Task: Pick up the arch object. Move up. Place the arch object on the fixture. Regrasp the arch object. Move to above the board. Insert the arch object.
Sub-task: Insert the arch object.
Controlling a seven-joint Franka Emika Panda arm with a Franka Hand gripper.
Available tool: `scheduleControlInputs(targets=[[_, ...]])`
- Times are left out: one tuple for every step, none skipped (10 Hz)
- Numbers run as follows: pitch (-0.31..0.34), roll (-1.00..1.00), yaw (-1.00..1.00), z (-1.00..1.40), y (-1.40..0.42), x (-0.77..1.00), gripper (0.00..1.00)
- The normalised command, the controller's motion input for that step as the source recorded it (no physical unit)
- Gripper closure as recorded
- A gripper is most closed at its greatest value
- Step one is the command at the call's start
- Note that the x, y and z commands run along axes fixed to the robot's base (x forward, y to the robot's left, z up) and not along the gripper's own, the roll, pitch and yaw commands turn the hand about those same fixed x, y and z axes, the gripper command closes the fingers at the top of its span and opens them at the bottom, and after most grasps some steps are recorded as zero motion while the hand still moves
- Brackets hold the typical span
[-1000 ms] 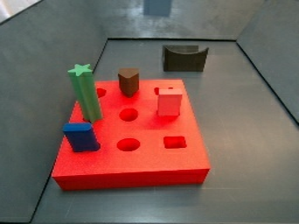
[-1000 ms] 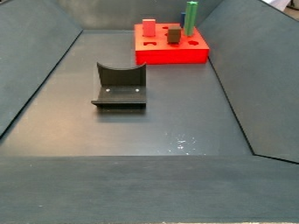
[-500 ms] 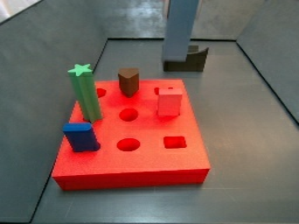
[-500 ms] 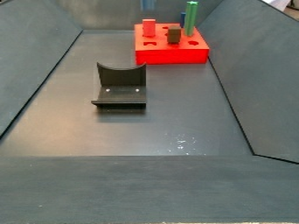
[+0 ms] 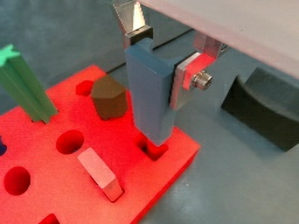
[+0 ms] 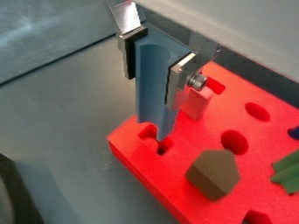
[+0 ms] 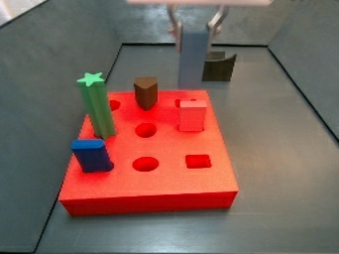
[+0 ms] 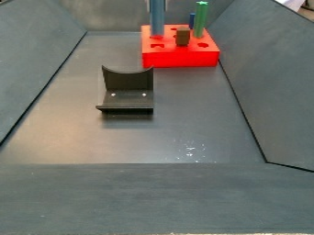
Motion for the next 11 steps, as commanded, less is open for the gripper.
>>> scheduleControlInputs(targets=[[-0.02,0.0,0.0,-0.34,-0.08,0.02,1.0],[0.0,0.0,0.0,-0.29,-0.05,0.08,1.0],[0.0,0.0,0.01,-0.28,-0.02,0.11,1.0],[-0.001,0.0,0.03,-0.29,0.0,0.11,1.0],[-0.003,0.0,0.06,-0.25,0.0,0.02,1.0],[0.0,0.0,0.06,-0.22,0.0,0.0,1.0],[-0.003,0.0,0.06,-0.22,0.0,0.0,1.0],[-0.007,0.0,0.07,-0.23,0.0,0.0,1.0],[-0.01,0.0,0.05,-0.27,0.0,0.01,1.0],[-0.019,0.0,0.05,-0.32,0.0,0.0,1.0],[-0.05,0.04,0.04,-0.42,0.0,0.0,1.0]])
